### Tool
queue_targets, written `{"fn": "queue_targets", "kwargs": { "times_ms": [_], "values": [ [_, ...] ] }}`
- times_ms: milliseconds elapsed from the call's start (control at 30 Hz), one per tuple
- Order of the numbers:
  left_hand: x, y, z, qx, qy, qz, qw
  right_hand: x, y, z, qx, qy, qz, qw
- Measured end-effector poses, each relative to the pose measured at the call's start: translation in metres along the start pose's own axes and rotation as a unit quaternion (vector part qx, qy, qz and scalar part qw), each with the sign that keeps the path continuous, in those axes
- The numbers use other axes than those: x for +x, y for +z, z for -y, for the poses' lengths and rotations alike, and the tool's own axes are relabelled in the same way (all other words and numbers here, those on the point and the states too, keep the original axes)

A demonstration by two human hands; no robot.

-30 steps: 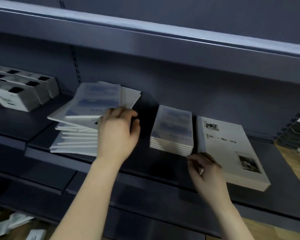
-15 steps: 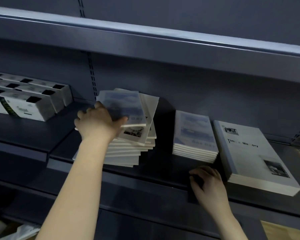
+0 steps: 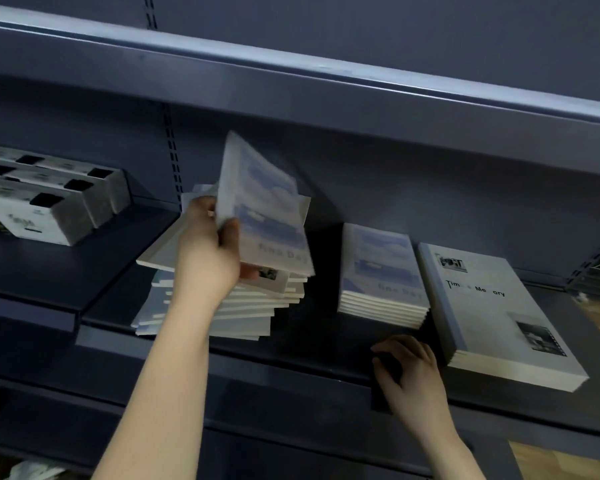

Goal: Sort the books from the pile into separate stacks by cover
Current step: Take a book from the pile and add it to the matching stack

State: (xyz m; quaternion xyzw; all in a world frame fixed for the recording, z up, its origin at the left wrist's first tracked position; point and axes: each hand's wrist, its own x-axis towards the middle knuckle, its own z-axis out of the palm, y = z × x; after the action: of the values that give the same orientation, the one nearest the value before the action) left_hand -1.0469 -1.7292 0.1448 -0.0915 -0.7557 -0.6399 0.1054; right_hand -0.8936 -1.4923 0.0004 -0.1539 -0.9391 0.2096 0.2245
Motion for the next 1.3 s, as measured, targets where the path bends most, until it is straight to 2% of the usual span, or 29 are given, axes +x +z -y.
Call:
{"fn": "queue_targets", "kwargs": {
  "times_ms": [100, 167, 233, 300, 367, 433, 633, 767, 833, 933, 1000, 1067, 1133, 1200, 1300],
  "values": [
    [-0.02, 0.014, -0.004, -0.108, 0.011, 0.031, 0.994, 0.004, -0.006, 0.0, 0.015, -0.008, 0.022, 1.0],
    [-0.038, 0.029, -0.005, -0.154, 0.02, 0.043, 0.987, 0.007, -0.015, 0.007, 0.121, 0.021, 0.022, 0.992],
    [-0.057, 0.048, -0.006, -0.222, 0.001, 0.06, 0.973, 0.01, -0.028, 0.022, 0.302, 0.092, -0.003, 0.949],
    [-0.076, 0.066, -0.006, -0.266, -0.021, 0.083, 0.96, 0.012, -0.04, 0.037, 0.445, 0.147, -0.042, 0.882],
    [-0.09, 0.081, 0.0, -0.267, -0.024, 0.103, 0.958, 0.015, -0.052, 0.044, 0.529, 0.173, -0.054, 0.829],
    [-0.097, 0.09, 0.009, -0.248, -0.017, 0.122, 0.961, 0.017, -0.061, 0.046, 0.552, 0.186, -0.041, 0.812],
    [-0.089, 0.097, 0.039, -0.122, -0.012, 0.197, 0.973, 0.016, -0.065, 0.027, 0.542, 0.189, -0.051, 0.817],
    [-0.079, 0.098, 0.063, 0.057, 0.073, 0.211, 0.973, 0.021, -0.065, 0.01, 0.527, 0.23, -0.066, 0.816],
    [-0.076, 0.101, 0.072, 0.151, 0.124, 0.214, 0.957, 0.025, -0.062, 0.002, 0.521, 0.249, -0.061, 0.814],
    [-0.073, 0.107, 0.087, 0.268, 0.213, 0.216, 0.914, 0.032, -0.057, -0.005, 0.503, 0.26, -0.059, 0.822],
    [-0.072, 0.112, 0.097, 0.316, 0.248, 0.22, 0.889, 0.035, -0.054, -0.005, 0.484, 0.266, -0.064, 0.831],
    [-0.071, 0.116, 0.107, 0.344, 0.263, 0.207, 0.878, 0.037, -0.053, -0.004, 0.471, 0.275, -0.059, 0.836],
    [-0.071, 0.119, 0.114, 0.363, 0.271, 0.188, 0.872, 0.037, -0.053, -0.007, 0.436, 0.271, -0.05, 0.857],
    [-0.072, 0.119, 0.117, 0.369, 0.28, 0.172, 0.869, 0.037, -0.054, -0.011, 0.368, 0.25, -0.051, 0.894],
    [-0.073, 0.119, 0.118, 0.356, 0.269, 0.166, 0.879, 0.036, -0.059, -0.016, 0.198, 0.21, -0.032, 0.957]
  ]
}}
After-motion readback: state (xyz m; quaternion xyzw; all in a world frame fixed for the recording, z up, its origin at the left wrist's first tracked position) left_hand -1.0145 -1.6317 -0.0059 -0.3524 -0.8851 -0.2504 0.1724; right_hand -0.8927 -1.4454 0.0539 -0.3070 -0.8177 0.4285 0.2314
